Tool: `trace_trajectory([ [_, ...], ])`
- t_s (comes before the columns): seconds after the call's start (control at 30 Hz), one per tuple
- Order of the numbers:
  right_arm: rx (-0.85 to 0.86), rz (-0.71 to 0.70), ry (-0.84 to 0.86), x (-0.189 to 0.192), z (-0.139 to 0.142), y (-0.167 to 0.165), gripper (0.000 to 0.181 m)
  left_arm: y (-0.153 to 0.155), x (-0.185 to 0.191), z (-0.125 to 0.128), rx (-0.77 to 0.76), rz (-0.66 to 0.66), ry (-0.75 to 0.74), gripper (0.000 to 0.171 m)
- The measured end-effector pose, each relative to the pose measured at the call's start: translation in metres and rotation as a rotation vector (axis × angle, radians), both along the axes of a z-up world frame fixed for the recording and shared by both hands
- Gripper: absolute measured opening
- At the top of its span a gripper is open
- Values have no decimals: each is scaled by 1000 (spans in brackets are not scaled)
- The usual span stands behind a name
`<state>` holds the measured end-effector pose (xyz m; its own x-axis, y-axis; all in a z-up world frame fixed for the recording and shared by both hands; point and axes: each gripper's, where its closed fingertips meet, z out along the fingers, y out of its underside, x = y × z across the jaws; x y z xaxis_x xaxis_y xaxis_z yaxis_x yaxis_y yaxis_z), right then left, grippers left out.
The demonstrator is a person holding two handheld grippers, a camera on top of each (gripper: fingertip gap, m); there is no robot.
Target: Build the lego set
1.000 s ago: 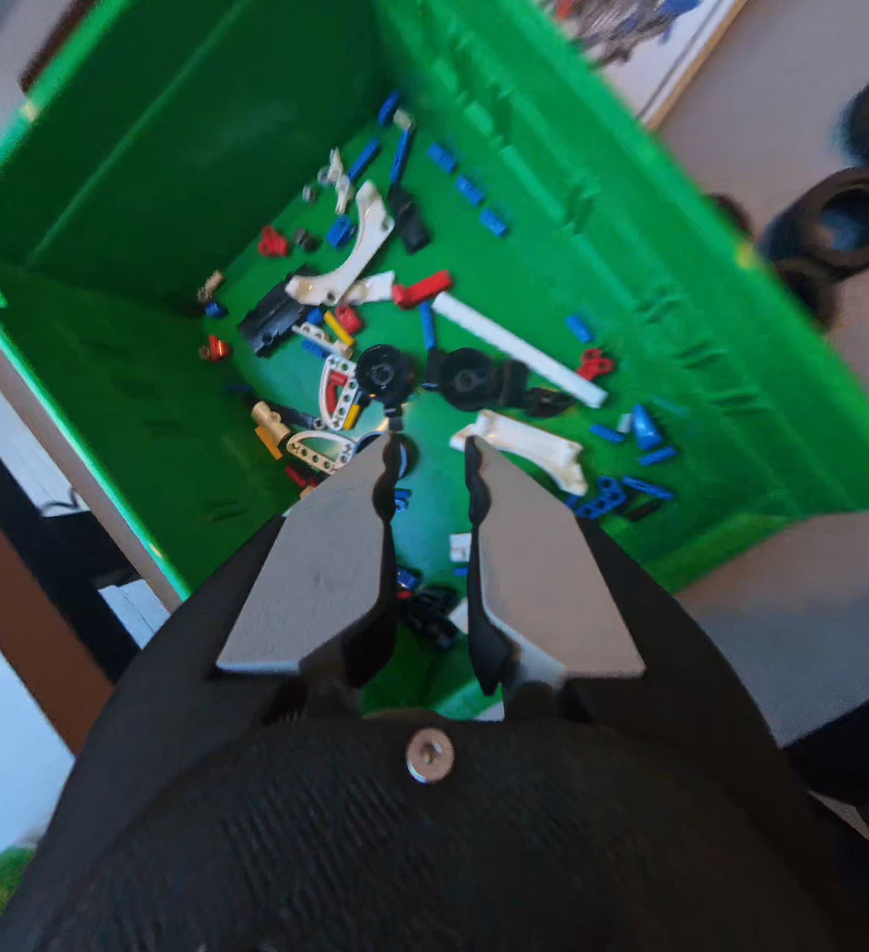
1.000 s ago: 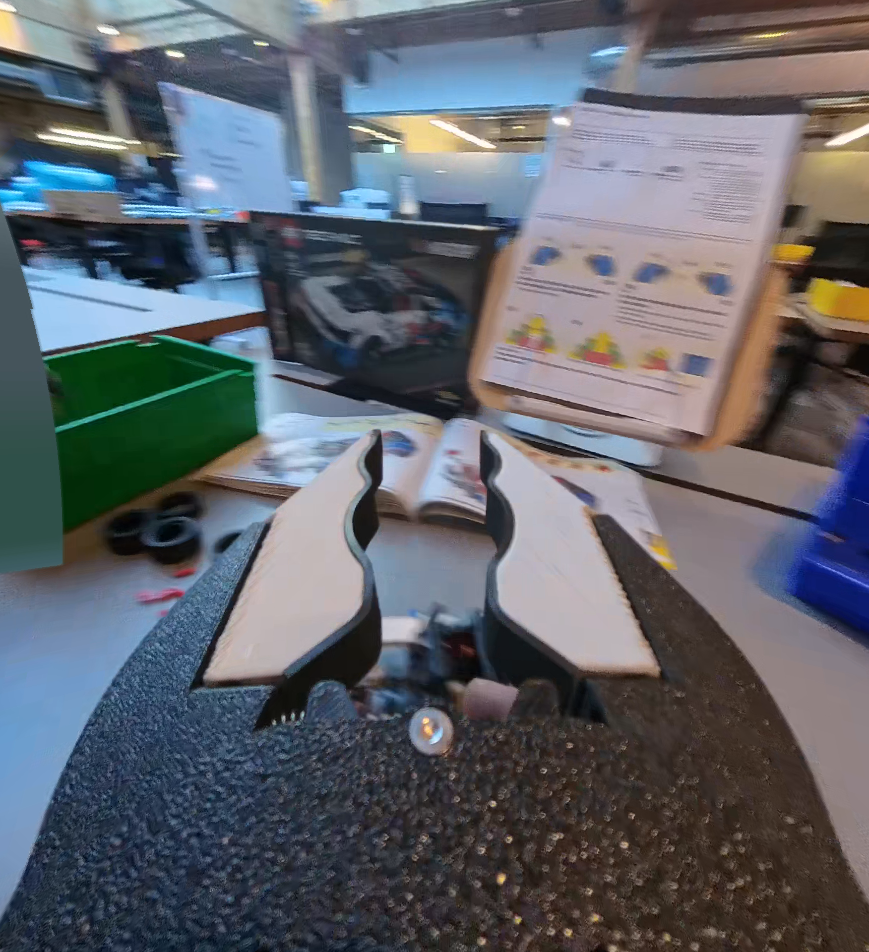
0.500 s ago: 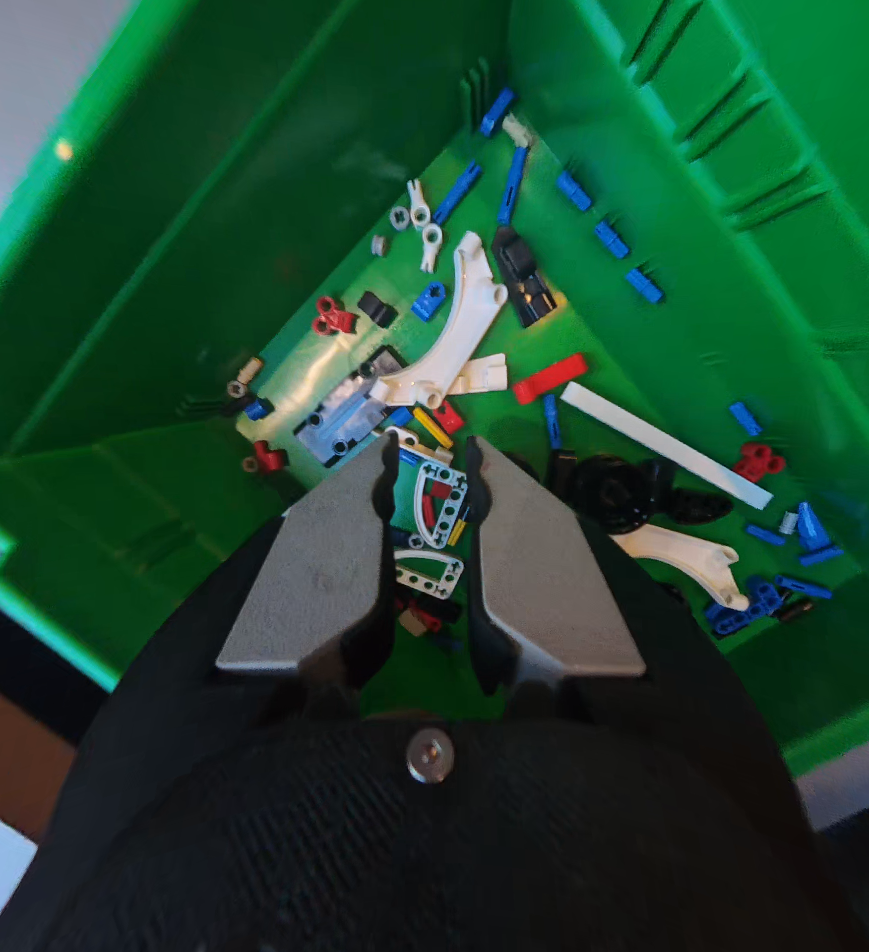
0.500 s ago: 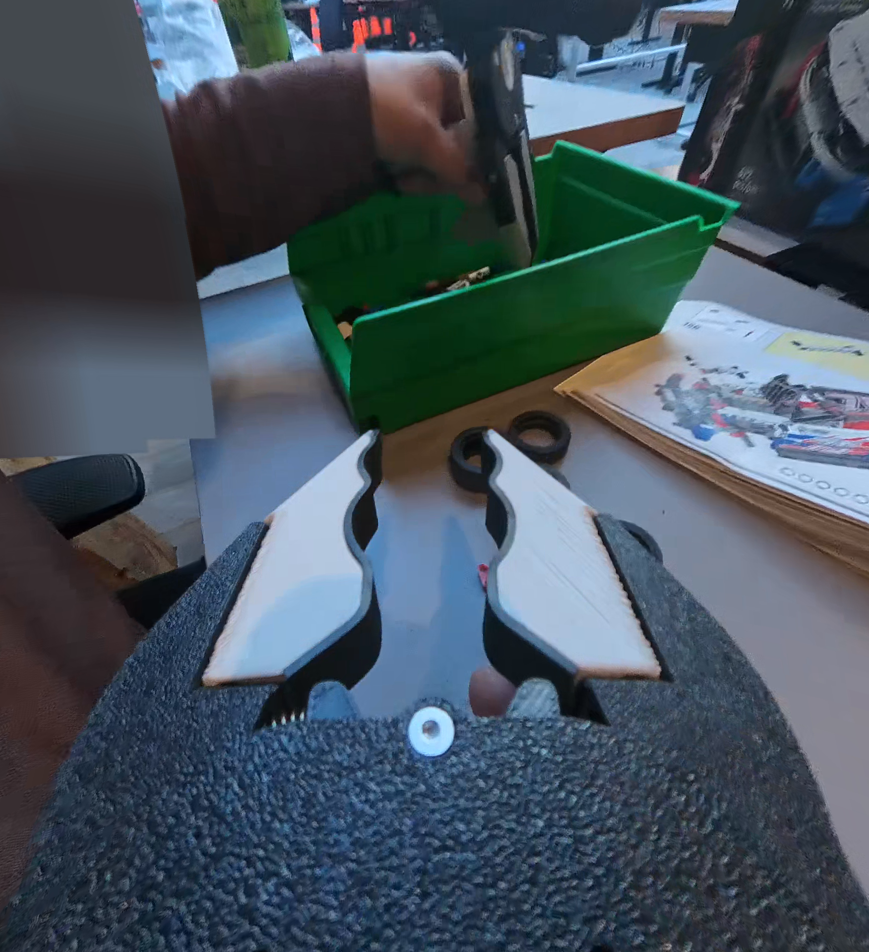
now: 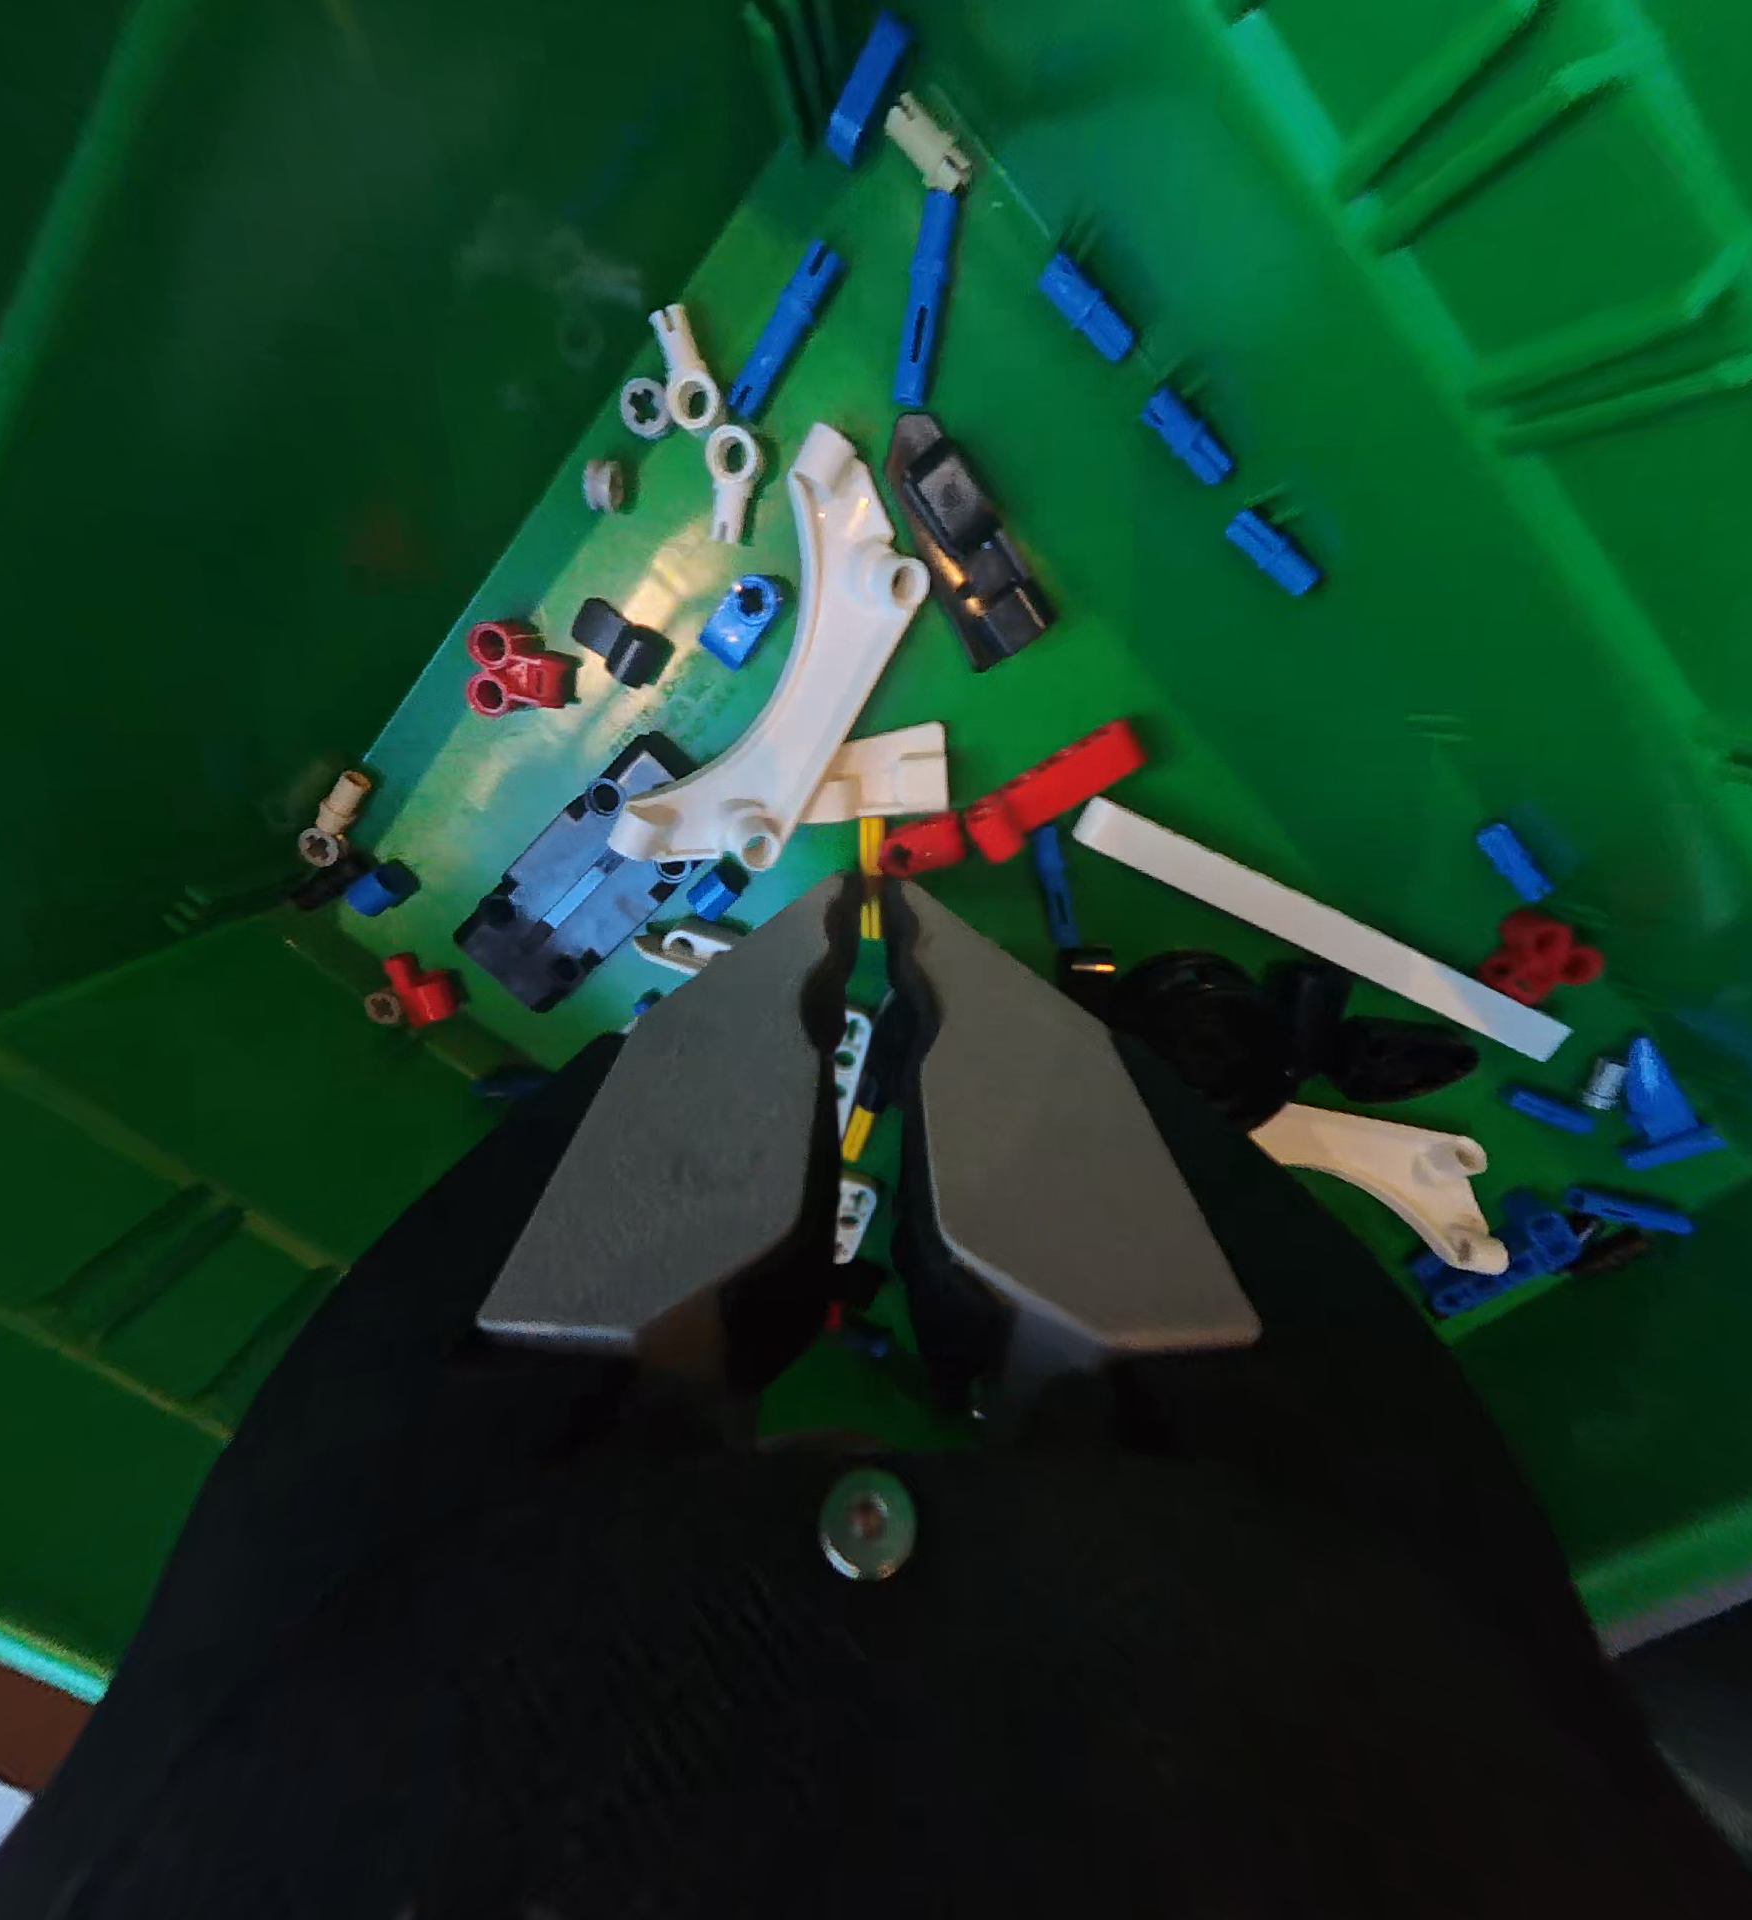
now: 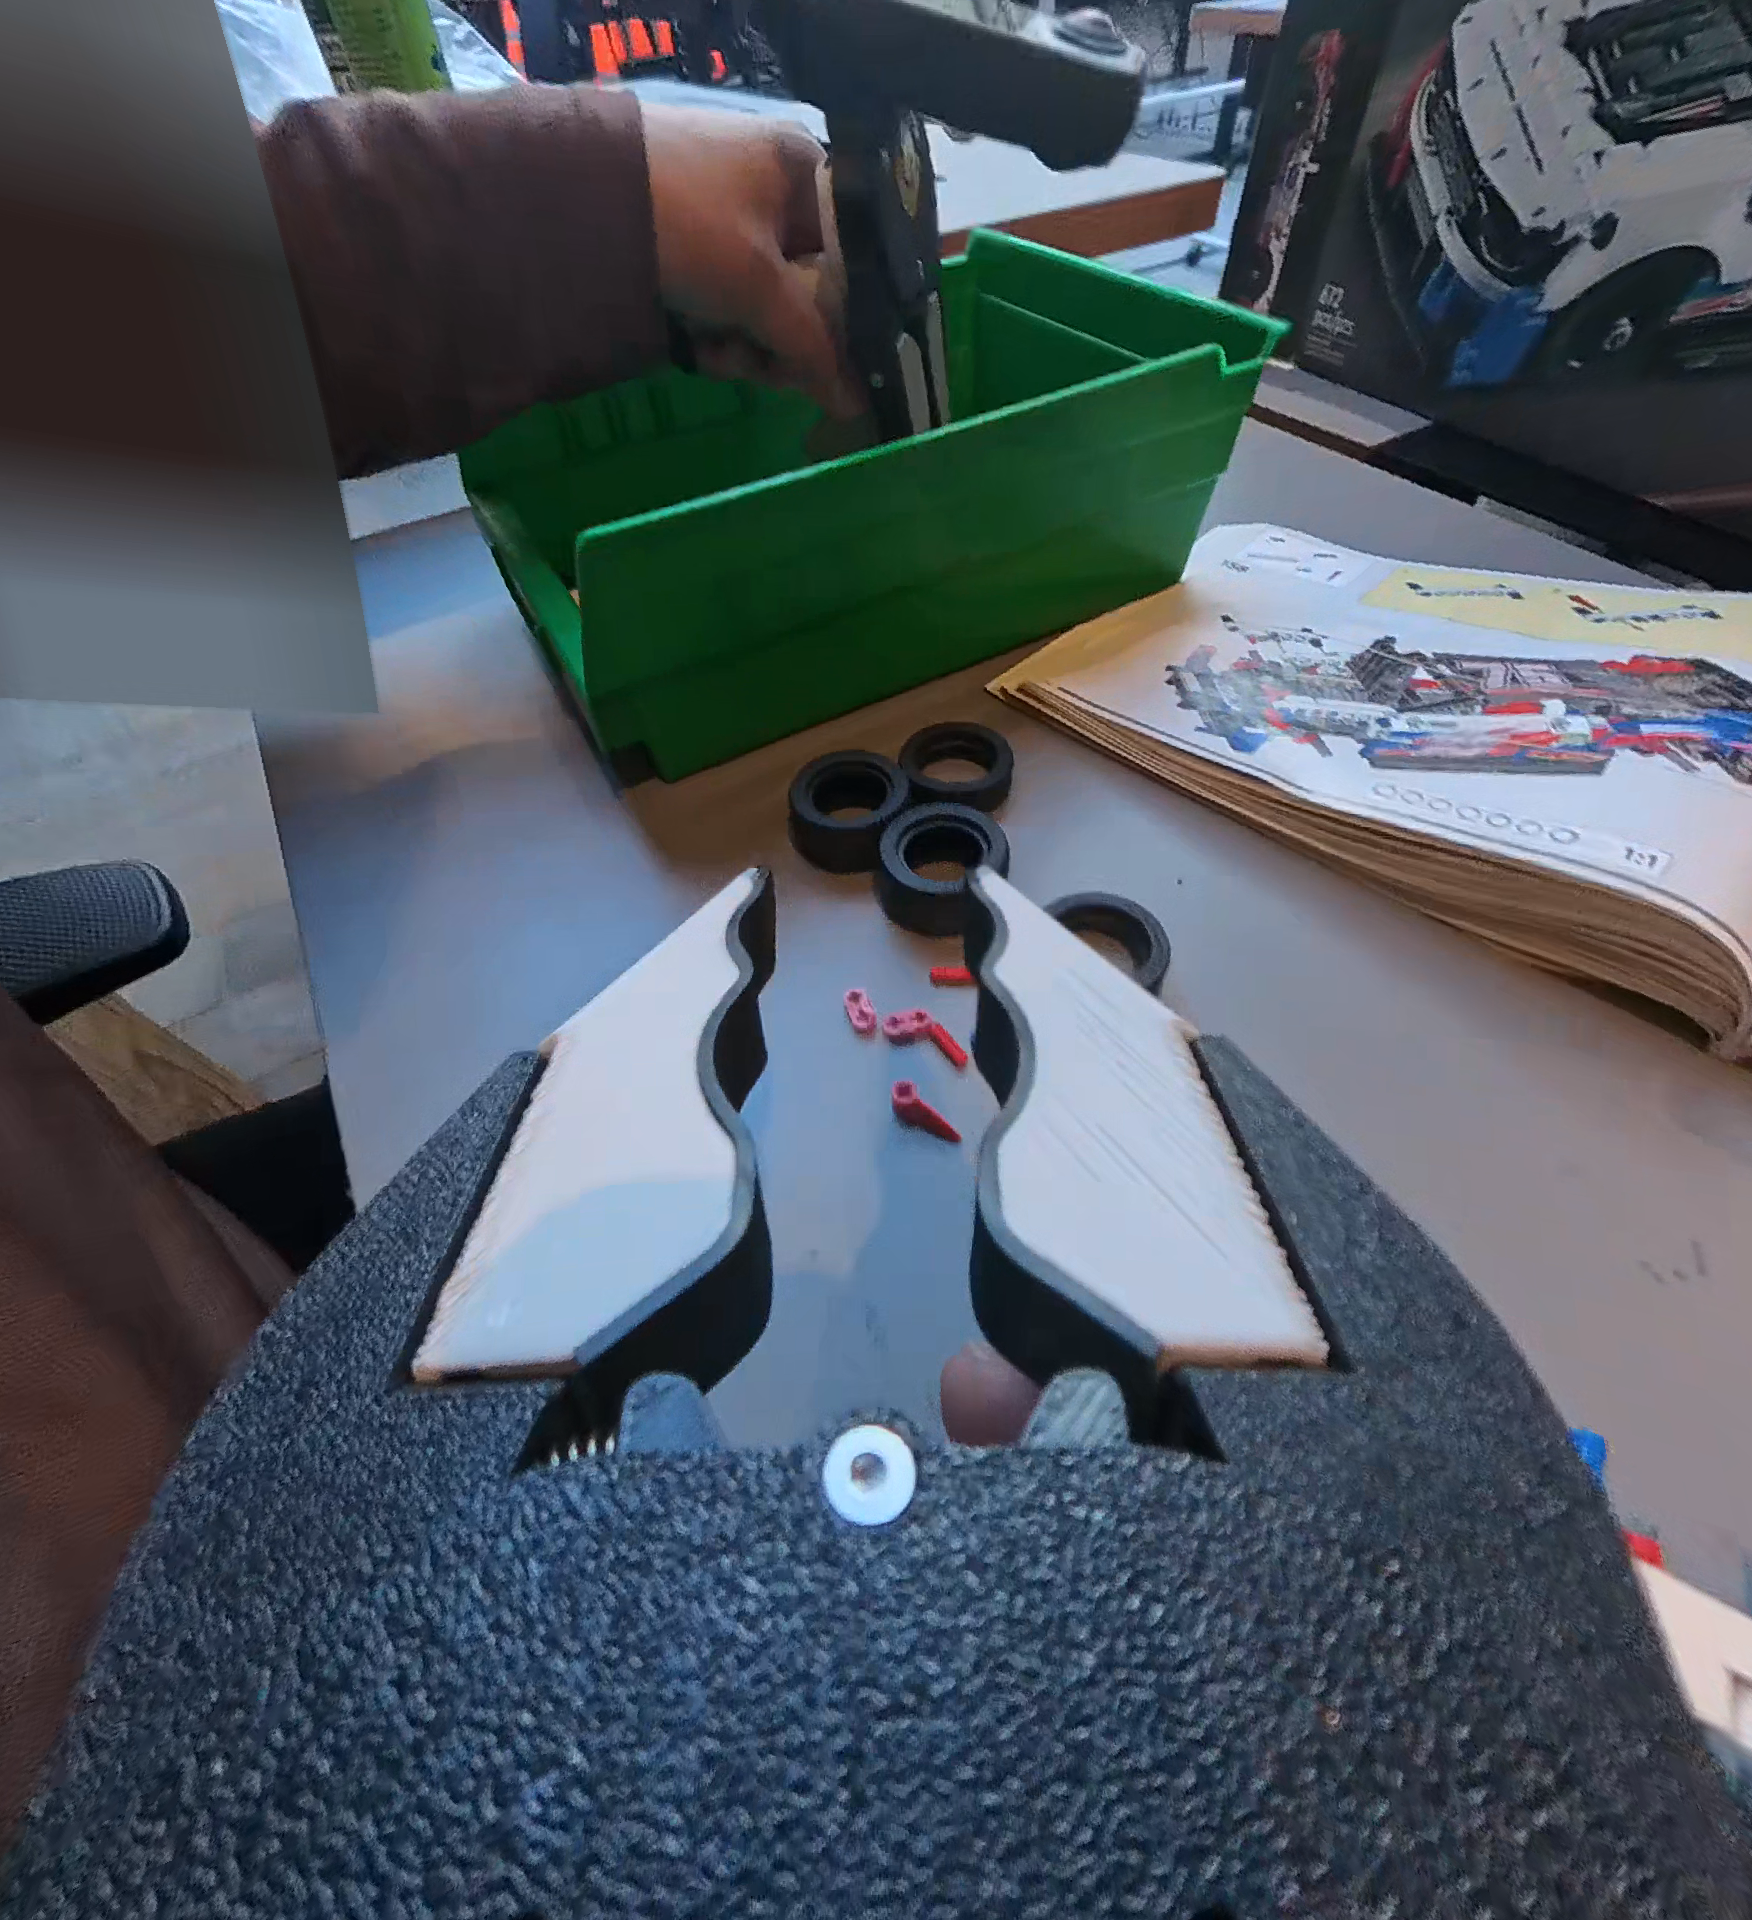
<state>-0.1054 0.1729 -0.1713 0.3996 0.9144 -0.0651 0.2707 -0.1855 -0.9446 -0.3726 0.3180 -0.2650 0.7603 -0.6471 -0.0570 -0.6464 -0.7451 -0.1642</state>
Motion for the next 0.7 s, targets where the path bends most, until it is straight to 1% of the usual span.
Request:
trace_trajectory([
  [0.07,-14,-8,-7,6,-8,1,35,0,-5,1,14,-8,37,1],
  [0.13,-38,-9,3,10,-11,2,35,-1,-8,4,17,-23,55,8],
  [0.17,-45,-9,11,11,-11,2,35,-1,-6,7,26,-44,51,8],
  [0.23,-50,-10,13,14,-13,3,35,4,0,15,71,-134,48,8],
  [0.3,-48,-21,6,17,-14,5,35,5,8,18,112,-274,57,10],
  [0.33,-49,-26,7,18,-14,5,35,4,10,17,114,-337,71,15],
  [0.43,-54,-32,14,18,-13,6,35,6,9,13,99,-448,133,15],
  [0.53,-50,-40,11,19,-13,7,35,1,9,5,26,-492,138,14],
  [0.6,-48,-45,12,19,-13,8,35,0,2,-2,-7,-501,183,5],
  [0.7,-43,-51,13,19,-11,9,34,-1,5,-1,-24,-500,164,4],
])
